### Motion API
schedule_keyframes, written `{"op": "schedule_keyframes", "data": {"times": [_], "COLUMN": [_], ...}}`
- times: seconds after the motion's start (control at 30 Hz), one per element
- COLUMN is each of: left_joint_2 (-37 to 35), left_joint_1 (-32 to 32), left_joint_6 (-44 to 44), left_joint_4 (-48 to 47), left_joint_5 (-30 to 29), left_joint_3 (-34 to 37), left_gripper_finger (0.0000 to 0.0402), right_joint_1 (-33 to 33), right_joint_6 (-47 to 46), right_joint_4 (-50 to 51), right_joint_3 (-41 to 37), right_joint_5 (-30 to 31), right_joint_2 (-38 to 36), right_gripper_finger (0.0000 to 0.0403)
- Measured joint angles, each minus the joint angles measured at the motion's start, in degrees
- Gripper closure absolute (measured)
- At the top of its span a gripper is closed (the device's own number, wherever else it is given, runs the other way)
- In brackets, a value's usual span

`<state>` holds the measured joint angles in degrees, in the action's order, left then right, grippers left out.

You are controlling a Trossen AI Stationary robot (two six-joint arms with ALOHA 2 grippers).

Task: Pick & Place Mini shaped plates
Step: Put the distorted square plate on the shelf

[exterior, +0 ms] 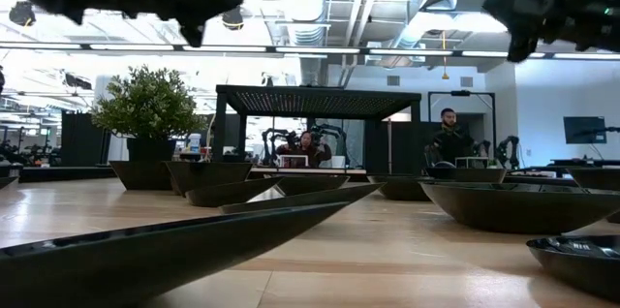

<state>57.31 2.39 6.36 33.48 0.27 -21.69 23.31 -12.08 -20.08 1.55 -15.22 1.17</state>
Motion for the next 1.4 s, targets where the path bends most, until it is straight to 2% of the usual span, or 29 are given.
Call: {"op": "schedule_keyframes", "data": {"times": [0.17,0.3,0.47,0.63,0.87,1.0,1.17,1.4], "left_joint_2": [8.81,13.42,13.71,13.56,18.28,22.19,26.53,27.13], "left_joint_1": [2.55,4.53,5.06,5.64,8.9,8.9,9.2,10.26], "left_joint_6": [-1.64,-6.33,-4.02,3.07,7.68,11.16,11.94,13.36], "left_joint_4": [-6.52,-10.48,-20.28,-32.22,-32.61,-32.29,-32.09,-30.62], "left_joint_5": [-0.32,-3.92,-7.43,-7.84,-7.72,-7.75,-4.94,-4.72], "left_joint_3": [-8.52,-12.9,-14.76,-13.77,-11.54,-11.43,-11.41,-11.41], "left_gripper_finger": [0.0308,0.0308,0.0308,0.0308,0.0307,0.0291,0.0251,0.0219], "right_joint_1": [-8.03,-13.88,-18.87,-21.48,-21.79,-21.79,-21.75,-21.68], "right_joint_6": [2.18,7.25,7.98,8.01,7.58,7.55,7.54,7.71], "right_joint_4": [-8.48,-10.79,-10.74,-10.62,-10.64,-10.73,-12.66,-16.94], "right_joint_3": [0.11,2.13,6.31,9.89,12.54,13.12,13.15,13.12], "right_joint_5": [-1.15,2.11,8.73,9.23,9.33,9.31,9.31,9.31], "right_joint_2": [5.54,13.0,24.2,35.45,46.76,51.53,55.35,57.01], "right_gripper_finger": [0.0315,0.0279,0.0233,0.0214,0.0214,0.0222,0.0235,0.0243]}}
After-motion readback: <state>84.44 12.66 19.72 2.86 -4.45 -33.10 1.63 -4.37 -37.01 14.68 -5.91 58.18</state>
